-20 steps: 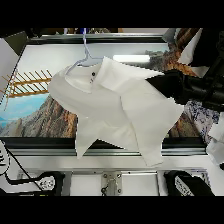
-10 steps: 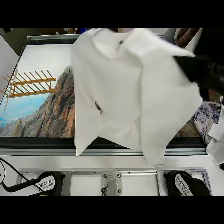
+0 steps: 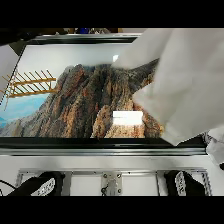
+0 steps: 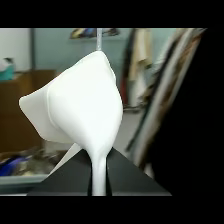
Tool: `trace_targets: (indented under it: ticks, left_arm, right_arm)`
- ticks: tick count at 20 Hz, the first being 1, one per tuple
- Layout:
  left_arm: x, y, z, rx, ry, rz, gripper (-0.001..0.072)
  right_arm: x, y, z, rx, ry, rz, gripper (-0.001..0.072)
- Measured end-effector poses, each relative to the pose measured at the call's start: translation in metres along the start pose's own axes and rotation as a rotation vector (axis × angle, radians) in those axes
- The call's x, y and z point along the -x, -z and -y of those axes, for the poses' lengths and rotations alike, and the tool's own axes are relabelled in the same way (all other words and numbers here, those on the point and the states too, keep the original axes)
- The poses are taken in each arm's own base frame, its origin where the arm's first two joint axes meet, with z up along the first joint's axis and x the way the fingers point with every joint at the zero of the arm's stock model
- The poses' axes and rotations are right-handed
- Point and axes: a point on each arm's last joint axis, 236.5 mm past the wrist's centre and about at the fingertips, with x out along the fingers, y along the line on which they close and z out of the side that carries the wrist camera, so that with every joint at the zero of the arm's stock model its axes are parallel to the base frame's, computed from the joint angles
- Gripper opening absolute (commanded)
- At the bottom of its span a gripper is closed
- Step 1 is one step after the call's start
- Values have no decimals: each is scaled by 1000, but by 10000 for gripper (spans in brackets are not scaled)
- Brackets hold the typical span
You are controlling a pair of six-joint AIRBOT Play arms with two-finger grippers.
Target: Fold the clothes and pants, and hang the long-sleeved shirts on hangers.
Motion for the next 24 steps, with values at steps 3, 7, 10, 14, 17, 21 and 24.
trace_targets:
  ticks: [3,7,10,14,17,21,24]
  left_arm:
    - [-11,18,1,8,-1,-21,18]
    - [-18,31,-3,25,-3,-39,18]
    - [-20,33,-3,26,-4,-41,18]
    - [-20,34,-4,25,-7,-40,18]
    - [-21,34,-5,25,-8,-41,17]
    - [-21,35,-4,26,-7,-44,17]
    - [-21,37,-4,26,-7,-52,18]
  right_arm:
    - [20,-34,43,110,222,95,26]
    - [42,-63,82,164,426,192,26]
    - [57,-76,110,177,558,248,26]
    - [70,-80,142,181,697,288,26]
    - [67,-80,159,180,750,293,26]
    - [47,-87,184,206,800,294,26]
    - [33,-81,205,253,844,263,26]
